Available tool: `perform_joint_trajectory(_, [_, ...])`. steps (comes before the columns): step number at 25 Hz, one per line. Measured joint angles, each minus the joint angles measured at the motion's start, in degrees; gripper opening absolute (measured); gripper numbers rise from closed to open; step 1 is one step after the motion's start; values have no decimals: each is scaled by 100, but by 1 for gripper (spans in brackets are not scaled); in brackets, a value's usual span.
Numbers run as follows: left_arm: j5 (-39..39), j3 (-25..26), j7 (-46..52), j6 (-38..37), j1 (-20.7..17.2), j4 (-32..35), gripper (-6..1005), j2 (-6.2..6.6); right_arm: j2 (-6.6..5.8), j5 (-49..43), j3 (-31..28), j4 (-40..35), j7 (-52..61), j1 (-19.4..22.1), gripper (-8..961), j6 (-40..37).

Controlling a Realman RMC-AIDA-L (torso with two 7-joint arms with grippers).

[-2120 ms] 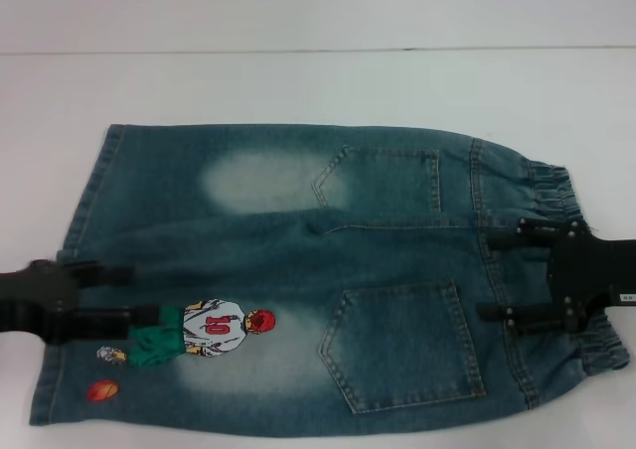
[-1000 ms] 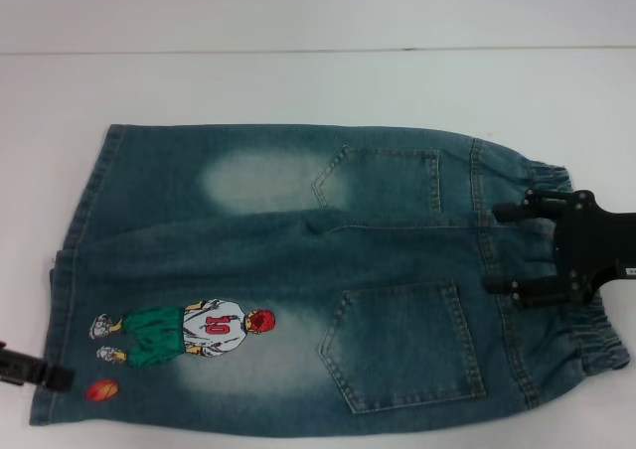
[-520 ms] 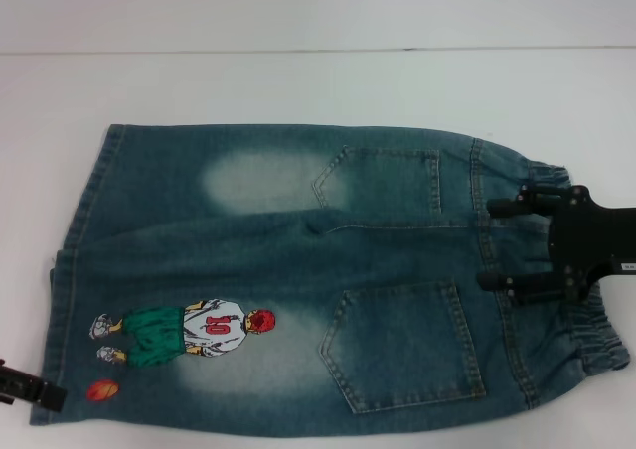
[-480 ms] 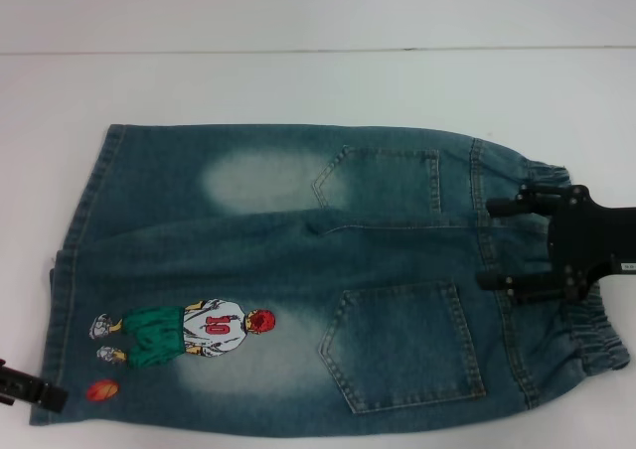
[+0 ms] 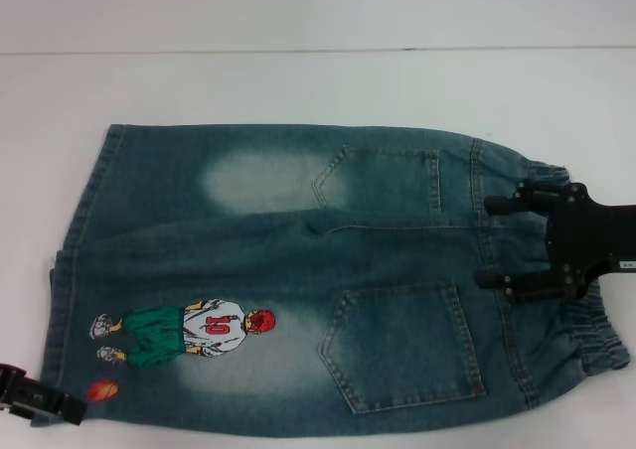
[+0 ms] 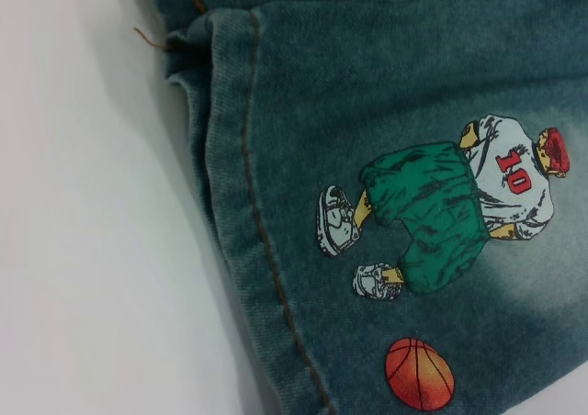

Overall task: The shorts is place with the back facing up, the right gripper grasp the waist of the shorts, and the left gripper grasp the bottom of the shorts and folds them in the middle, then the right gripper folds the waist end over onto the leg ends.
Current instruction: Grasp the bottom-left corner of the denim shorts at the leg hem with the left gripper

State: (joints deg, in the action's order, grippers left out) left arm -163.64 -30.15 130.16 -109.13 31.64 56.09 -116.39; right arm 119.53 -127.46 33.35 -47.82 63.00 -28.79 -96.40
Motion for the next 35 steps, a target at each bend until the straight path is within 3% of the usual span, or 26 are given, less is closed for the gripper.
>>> perform_joint_trajectory(13, [-2,-281,269,171,-19,239,794,-49,0,2,14,0,-60,-22,899,-11])
perform_joint_trajectory(35, [-1,-448,316,242,-12,11,771,-78,0,2,14,8,-55,-25,899,-10])
